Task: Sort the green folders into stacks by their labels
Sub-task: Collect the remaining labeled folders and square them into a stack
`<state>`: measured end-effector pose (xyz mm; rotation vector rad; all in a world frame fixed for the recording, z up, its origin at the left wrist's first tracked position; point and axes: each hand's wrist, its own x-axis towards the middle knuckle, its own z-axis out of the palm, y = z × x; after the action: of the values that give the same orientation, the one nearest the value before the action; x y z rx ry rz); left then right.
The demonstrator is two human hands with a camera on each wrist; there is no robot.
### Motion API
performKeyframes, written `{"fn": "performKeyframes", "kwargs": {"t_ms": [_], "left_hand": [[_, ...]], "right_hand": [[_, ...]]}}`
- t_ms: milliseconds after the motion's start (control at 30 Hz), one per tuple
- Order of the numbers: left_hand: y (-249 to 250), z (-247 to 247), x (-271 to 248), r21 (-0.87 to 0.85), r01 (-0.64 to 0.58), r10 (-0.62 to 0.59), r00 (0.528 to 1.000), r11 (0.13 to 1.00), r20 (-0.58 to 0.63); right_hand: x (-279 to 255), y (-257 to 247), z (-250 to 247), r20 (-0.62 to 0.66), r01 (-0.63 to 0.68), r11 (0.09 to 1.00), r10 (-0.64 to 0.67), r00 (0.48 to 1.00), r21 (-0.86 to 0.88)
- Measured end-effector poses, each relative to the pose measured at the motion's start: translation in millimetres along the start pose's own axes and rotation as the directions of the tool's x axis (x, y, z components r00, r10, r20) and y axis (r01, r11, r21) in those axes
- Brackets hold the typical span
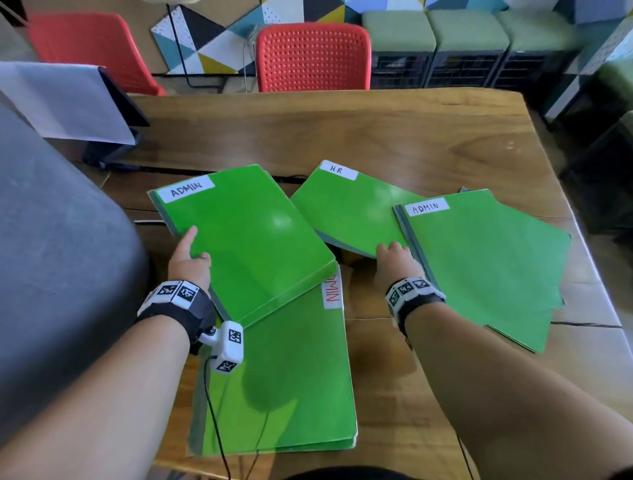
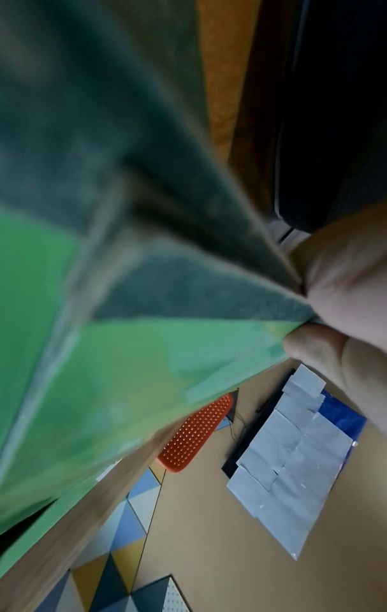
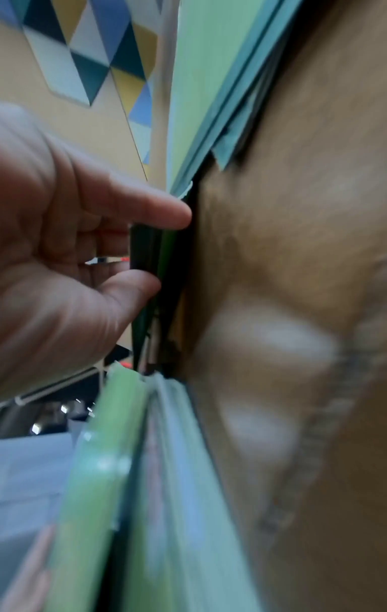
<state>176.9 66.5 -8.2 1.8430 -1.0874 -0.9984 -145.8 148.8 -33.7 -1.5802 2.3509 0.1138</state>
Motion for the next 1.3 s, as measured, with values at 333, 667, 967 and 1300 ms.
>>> {"fn": "performKeyframes", "kwargs": {"t_ms": [333, 667, 967, 1300], "left_hand": [[44, 13, 5, -0.182, 0.017, -0.028, 0.998, 0.983, -0.059], [64, 85, -43, 0.154, 0.051, -0.1, 0.939, 0.987, 0.33], [66, 120, -50, 0.173, 0.033, -0.088, 0.944, 0.984, 0.317], [86, 205, -75, 0.116, 0.057, -0.111, 0.83, 0.992, 0.547]], "right_hand": [[-4, -12, -91, -0.283, -0.072, 0.952, 0.16, 0.946, 0.296], [-65, -58, -76, -0.224, 0.327, 0.934, -0.292, 0.93, 0.141], [-37, 42, -42, -0.064, 0.002, 0.931, 0.023, 0.998, 0.365], [-7, 235, -12, 0.109, -0.651, 0.717, 0.647, 0.755, 0.251]]}}
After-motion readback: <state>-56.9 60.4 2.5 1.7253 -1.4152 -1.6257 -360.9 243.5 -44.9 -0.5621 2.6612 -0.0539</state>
